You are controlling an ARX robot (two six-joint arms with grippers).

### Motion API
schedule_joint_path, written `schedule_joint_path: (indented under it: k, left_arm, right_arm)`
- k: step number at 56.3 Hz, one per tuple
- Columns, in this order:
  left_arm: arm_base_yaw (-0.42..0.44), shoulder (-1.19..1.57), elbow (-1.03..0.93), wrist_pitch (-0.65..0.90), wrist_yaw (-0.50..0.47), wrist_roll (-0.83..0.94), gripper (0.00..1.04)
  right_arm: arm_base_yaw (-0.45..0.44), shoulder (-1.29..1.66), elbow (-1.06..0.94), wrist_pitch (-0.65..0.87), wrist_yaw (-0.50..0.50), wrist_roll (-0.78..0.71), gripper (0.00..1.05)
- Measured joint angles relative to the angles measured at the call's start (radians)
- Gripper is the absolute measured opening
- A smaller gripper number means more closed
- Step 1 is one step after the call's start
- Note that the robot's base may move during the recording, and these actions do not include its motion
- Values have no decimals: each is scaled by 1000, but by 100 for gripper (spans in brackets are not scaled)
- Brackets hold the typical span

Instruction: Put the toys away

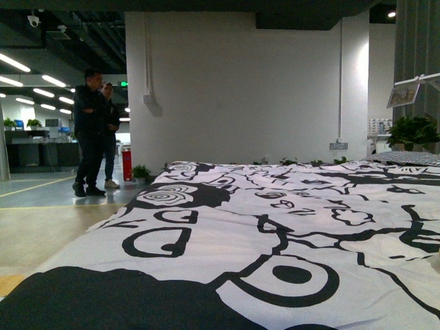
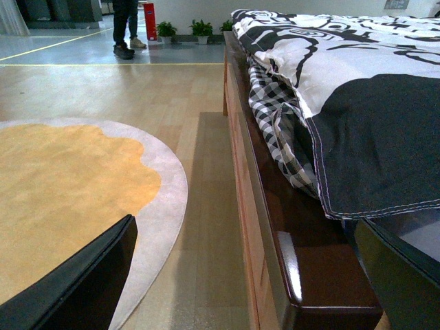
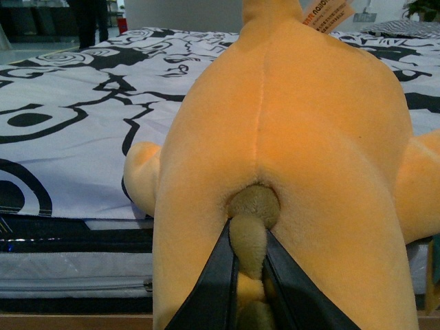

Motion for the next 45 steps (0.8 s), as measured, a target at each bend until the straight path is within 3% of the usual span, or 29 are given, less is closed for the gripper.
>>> schedule_joint_path:
  k: [45]
  left_arm:
    - [0,0,0,0,0,0,98]
  right_arm:
    - [1,-53,-66,10,0,0,7]
